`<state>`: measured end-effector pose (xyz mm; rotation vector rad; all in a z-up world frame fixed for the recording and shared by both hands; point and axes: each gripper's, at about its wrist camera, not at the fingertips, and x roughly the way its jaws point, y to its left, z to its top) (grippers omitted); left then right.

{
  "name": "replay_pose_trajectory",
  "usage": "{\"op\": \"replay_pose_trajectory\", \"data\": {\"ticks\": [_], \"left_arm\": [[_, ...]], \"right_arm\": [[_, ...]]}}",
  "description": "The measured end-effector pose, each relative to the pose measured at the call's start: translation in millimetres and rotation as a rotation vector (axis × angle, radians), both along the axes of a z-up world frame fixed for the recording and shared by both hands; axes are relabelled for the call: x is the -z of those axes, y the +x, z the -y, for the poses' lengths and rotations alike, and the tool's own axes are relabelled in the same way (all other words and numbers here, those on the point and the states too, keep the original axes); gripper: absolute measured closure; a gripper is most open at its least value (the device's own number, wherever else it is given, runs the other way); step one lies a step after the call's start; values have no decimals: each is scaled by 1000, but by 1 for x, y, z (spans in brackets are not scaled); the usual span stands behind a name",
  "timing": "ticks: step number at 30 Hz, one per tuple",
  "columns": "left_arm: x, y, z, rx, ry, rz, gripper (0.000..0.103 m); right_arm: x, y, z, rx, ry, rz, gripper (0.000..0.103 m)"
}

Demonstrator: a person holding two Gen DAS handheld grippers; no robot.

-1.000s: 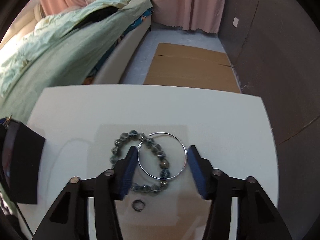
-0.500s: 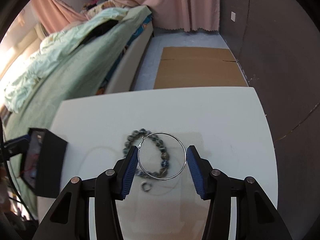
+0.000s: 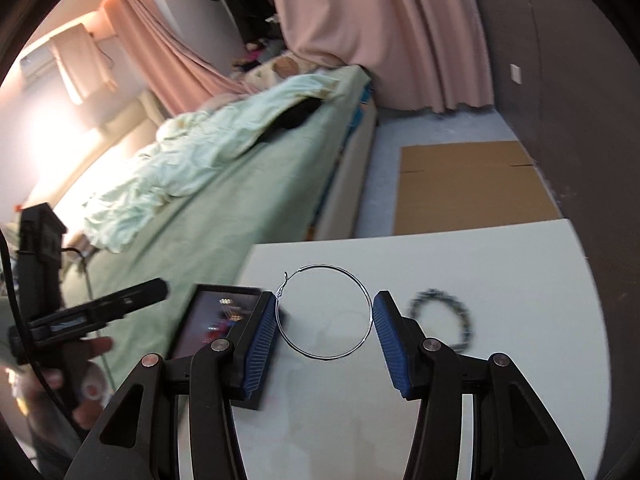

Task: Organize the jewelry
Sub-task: 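Open the left tool over the box while the right tool carries the hoop and drops it in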

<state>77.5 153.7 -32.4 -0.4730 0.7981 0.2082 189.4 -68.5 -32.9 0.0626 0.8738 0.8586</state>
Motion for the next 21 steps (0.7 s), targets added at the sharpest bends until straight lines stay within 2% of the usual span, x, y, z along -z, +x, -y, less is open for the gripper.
{"op": "replay_pose_trajectory", "data": {"ticks": [5, 10, 19, 20, 21], "left_arm": [[-7, -19, -14, -47, -9, 36, 21], [-14, -32, -22, -68, 19, 50, 21], [-16, -49, -41, -116, -19, 79, 21], [-16, -51, -42, -121, -22, 84, 21], [-16, -52, -43, -124, -27, 90, 21]], "right_arm": [[-4, -17, -26, -55, 34, -7, 52], [-2, -30, -51, -98, 62, -31, 52], [9, -41, -87, -149, 77, -77, 51], [10, -40, -89, -158, 78, -97, 48], [12, -39, -89, -161, 82, -116, 37]]}}
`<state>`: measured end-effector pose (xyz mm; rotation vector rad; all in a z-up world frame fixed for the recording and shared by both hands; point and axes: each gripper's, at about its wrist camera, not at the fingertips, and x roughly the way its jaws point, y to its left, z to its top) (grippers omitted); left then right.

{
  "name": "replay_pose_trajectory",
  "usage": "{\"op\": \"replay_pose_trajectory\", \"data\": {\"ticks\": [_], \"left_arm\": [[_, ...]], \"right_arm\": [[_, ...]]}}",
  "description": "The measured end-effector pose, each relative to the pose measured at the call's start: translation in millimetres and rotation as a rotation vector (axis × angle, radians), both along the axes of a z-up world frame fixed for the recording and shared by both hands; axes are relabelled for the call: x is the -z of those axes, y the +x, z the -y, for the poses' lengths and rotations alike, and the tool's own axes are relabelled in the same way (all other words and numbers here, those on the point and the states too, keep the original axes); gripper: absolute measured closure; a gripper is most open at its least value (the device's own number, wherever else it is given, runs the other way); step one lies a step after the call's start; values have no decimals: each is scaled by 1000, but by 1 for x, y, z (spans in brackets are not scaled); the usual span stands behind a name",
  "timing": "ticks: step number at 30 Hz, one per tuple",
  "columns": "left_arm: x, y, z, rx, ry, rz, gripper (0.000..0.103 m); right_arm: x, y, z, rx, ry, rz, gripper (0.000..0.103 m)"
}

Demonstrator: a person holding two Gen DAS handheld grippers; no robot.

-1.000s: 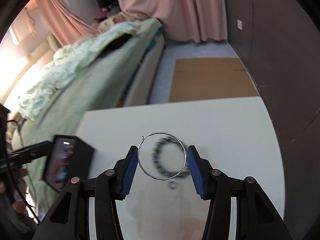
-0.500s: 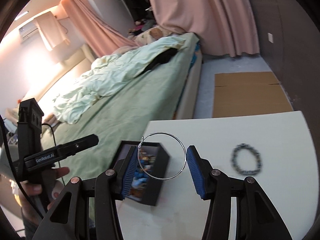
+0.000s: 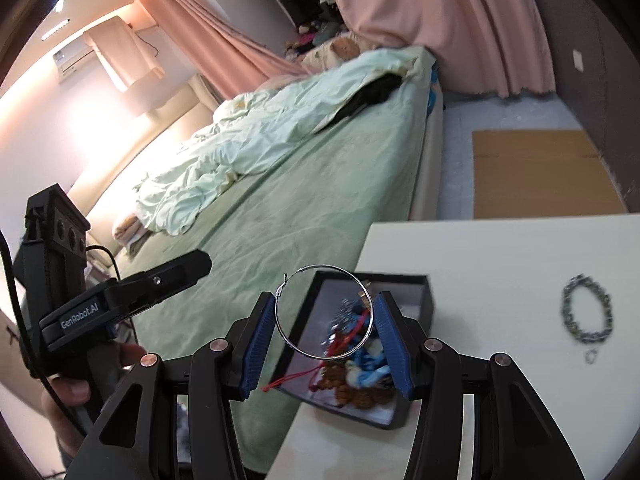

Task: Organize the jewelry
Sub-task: 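Open the left tool over the box while the right tool carries the hoop and drops it in, then grasp the small silver ring with the left tool and lift it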

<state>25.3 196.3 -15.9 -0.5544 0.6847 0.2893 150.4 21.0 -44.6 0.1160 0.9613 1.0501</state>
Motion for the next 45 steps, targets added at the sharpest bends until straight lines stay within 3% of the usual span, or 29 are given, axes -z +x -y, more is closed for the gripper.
{"op": "replay_pose_trajectory", "data": {"ticks": [3, 14, 25, 29, 33, 36, 45], "left_arm": [[-3, -2, 1, -5, 6, 22, 21], [-11, 4, 35, -13, 99, 83, 21], [-9, 23, 83, 89, 168, 99, 21], [-11, 32, 102, 118, 186, 103, 21], [-8, 42, 117, 158, 181, 93, 21], [-3, 50, 130, 196, 167, 81, 21], [11, 74, 167, 300, 156, 35, 12]], "right_arm": [[-1, 1, 13, 35, 15, 1, 21], [-15, 10, 73, 178, -6, 6, 21], [-31, 17, 120, 323, -4, 3, 21], [-36, 17, 134, 368, -34, 41, 21], [-34, 26, 155, 383, -16, -11, 20], [-29, 34, 177, 428, -6, -39, 6], [-12, 57, 216, 484, -11, -140, 6]]}}
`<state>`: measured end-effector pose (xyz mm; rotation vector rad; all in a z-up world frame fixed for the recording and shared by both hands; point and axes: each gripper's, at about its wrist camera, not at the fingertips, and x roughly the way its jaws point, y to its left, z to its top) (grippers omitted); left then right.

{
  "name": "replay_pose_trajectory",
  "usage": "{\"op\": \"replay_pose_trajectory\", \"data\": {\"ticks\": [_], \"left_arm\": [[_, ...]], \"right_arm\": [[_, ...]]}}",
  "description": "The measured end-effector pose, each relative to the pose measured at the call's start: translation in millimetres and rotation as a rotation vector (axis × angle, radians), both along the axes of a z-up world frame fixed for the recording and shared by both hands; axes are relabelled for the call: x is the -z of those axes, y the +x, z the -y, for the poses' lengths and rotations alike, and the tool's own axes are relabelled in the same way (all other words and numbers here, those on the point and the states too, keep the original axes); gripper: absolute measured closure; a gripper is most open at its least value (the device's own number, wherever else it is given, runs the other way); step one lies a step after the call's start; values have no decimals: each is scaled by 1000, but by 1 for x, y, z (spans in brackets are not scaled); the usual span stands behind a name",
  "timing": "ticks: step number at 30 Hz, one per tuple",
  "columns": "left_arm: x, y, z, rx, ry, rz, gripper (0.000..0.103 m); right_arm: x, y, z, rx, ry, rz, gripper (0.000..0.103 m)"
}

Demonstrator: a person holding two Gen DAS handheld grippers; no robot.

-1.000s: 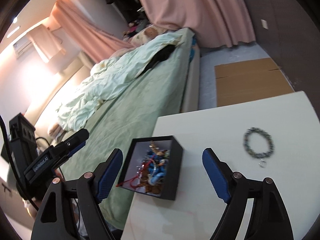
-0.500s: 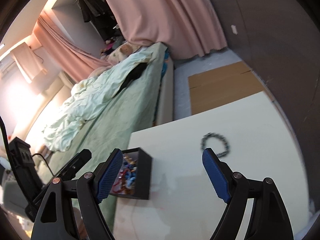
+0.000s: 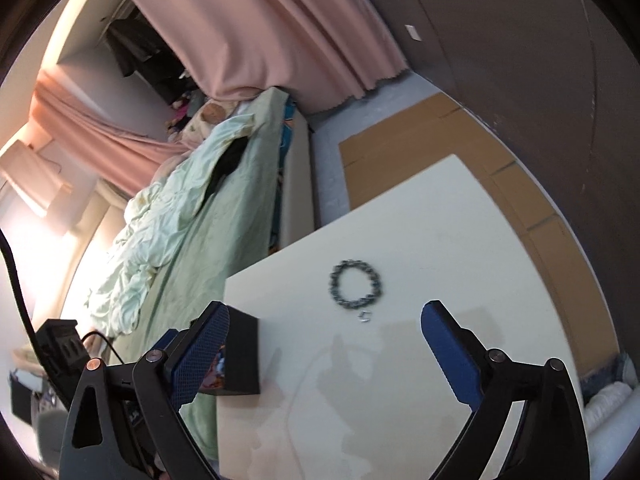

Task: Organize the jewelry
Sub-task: 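Grasp the small silver ring with the left tool and lift it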

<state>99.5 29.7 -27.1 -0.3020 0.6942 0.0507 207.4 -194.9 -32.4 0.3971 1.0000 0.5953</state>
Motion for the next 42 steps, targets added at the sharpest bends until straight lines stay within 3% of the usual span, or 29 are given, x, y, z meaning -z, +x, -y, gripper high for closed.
{"op": "replay_pose_trajectory", "data": {"ticks": [6, 13, 21, 31, 35, 39, 42], "left_arm": [[13, 22, 23, 75, -34, -44, 10], [35, 43, 50, 159, -41, -104, 12], [64, 65, 76, 221, 11, -179, 43], [92, 92, 100, 230, 136, -250, 67], [97, 97, 104, 230, 161, -258, 72], [99, 98, 106, 230, 192, -256, 84], [99, 101, 101, 221, 163, -262, 91]], "right_arm": [[9, 14, 19, 7, 2, -59, 6], [27, 32, 31, -18, -69, -141, 6], [27, 45, 48, -41, -80, -118, 6], [36, 67, 64, -7, -51, -148, 6], [40, 73, 68, 6, -47, -165, 6], [41, 75, 68, 5, -54, -166, 6], [40, 73, 65, -5, -65, -158, 6]]}}
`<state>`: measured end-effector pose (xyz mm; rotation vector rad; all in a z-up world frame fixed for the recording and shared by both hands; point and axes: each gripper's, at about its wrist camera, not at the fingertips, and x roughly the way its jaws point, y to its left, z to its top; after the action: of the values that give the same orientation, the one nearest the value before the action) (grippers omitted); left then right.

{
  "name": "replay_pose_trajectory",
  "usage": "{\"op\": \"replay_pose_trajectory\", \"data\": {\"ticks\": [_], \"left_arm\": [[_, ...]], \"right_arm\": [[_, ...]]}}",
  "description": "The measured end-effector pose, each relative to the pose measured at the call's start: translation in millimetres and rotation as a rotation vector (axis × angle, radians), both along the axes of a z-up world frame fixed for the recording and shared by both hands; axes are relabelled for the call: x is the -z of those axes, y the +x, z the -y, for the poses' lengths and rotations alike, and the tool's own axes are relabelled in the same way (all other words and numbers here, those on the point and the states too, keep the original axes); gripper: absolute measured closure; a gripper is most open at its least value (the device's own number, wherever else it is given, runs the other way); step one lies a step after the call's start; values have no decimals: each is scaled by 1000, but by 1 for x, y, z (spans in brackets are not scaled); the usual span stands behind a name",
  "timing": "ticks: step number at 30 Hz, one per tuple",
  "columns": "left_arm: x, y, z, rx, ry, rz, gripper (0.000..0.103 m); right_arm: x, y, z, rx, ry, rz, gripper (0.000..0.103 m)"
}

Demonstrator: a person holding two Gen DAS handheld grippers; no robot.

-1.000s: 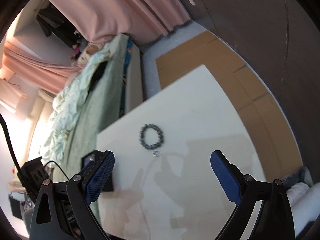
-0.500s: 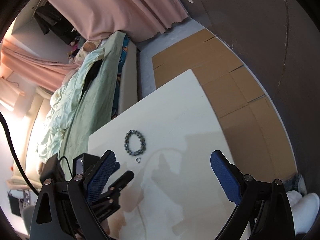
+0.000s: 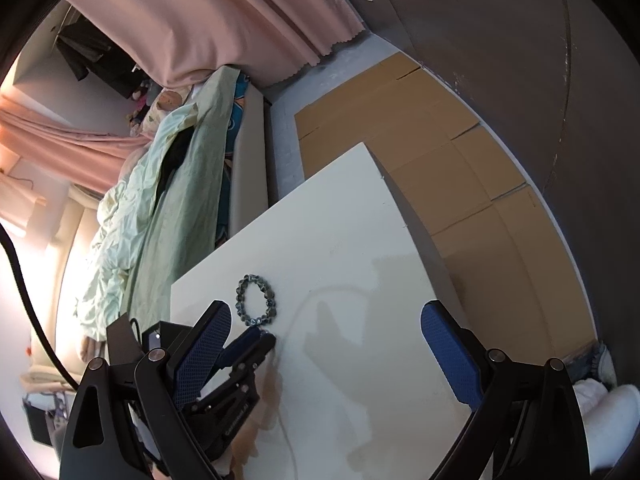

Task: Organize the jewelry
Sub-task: 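Grasp the small silver ring with the left tool and lift it, then carry the ring into the box with the left tool while the right tool grasps the grey-green bead bracelet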

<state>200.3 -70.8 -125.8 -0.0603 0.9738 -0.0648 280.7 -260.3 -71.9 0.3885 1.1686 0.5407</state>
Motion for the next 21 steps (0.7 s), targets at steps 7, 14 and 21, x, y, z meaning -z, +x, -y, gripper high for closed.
{"op": "replay_pose_trajectory", "data": {"ticks": [7, 14, 21], "left_arm": [[-19, -10, -16, -29, -56, 44, 91], [-34, -24, -38, -78, -80, 77, 91], [-54, -38, -63, -128, -101, 118, 91]], "right_arm": [[3, -5, -18, -49, -39, 7, 6], [4, -13, -43, -101, -80, 31, 23], [9, -19, -63, -121, -113, 43, 29]]}}
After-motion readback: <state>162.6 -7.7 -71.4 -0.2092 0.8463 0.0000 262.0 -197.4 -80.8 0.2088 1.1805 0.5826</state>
